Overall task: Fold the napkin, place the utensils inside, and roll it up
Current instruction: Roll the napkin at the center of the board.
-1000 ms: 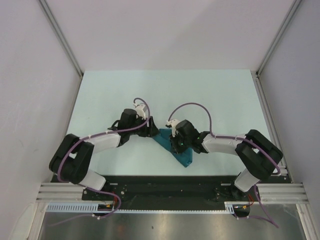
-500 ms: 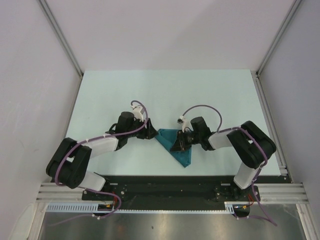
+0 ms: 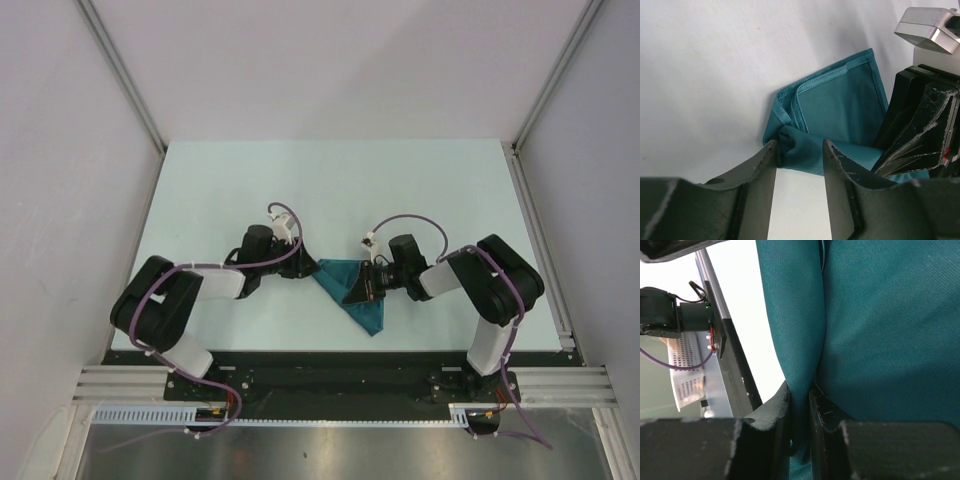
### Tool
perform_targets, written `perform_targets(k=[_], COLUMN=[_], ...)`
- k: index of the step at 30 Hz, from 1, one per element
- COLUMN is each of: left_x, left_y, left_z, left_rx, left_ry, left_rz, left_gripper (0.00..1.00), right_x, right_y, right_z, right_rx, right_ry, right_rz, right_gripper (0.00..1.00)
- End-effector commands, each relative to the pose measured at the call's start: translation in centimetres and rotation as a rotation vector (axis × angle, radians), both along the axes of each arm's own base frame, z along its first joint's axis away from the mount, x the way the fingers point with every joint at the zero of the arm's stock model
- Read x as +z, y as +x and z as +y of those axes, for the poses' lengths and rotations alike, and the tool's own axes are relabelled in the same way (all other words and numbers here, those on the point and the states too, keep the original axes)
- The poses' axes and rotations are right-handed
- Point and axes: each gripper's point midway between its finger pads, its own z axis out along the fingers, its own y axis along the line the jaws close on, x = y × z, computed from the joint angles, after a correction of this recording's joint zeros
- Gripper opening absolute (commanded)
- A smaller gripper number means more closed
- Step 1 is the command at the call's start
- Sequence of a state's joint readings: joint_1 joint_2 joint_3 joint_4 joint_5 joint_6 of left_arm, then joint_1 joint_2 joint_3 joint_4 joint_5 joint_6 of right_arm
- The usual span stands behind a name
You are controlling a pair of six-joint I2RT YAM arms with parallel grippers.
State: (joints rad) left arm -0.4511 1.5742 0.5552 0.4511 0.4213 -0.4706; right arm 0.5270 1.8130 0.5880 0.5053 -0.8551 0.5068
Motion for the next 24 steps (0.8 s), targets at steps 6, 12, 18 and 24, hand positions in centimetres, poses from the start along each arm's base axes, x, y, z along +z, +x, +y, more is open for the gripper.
perform_targets(k=[6, 12, 18, 24], left_x=[1.2, -0.3, -2.0, -2.3], left_y=[0.9, 0.8, 1.0, 1.0], left_z=[-1.8, -2.4, -2.3, -2.7], left_rx=[-0.041, -0.086, -0.097, -0.114], left_ry=[-0.095, -0.052, 0.045, 0.074], left_rz=[-0.028, 0.018, 0.074, 0.097], left_gripper=[0.25, 0.00, 0.00, 0.00], right_x=[-4.4, -2.8, 0.2, 3.9], right_y=[-3.4, -2.4, -0.3, 1.8], right_z=[-2.7, -2.6, -3.0, -4.0], right_rx=[-0.018, -0.024, -0.044, -0.125], right_ry=[-0.147, -0.149, -0.202, -0.328], right_rz=[0.184, 0.136, 0.018, -0.188], right_gripper=[0.12, 0.41, 0.60, 0.65])
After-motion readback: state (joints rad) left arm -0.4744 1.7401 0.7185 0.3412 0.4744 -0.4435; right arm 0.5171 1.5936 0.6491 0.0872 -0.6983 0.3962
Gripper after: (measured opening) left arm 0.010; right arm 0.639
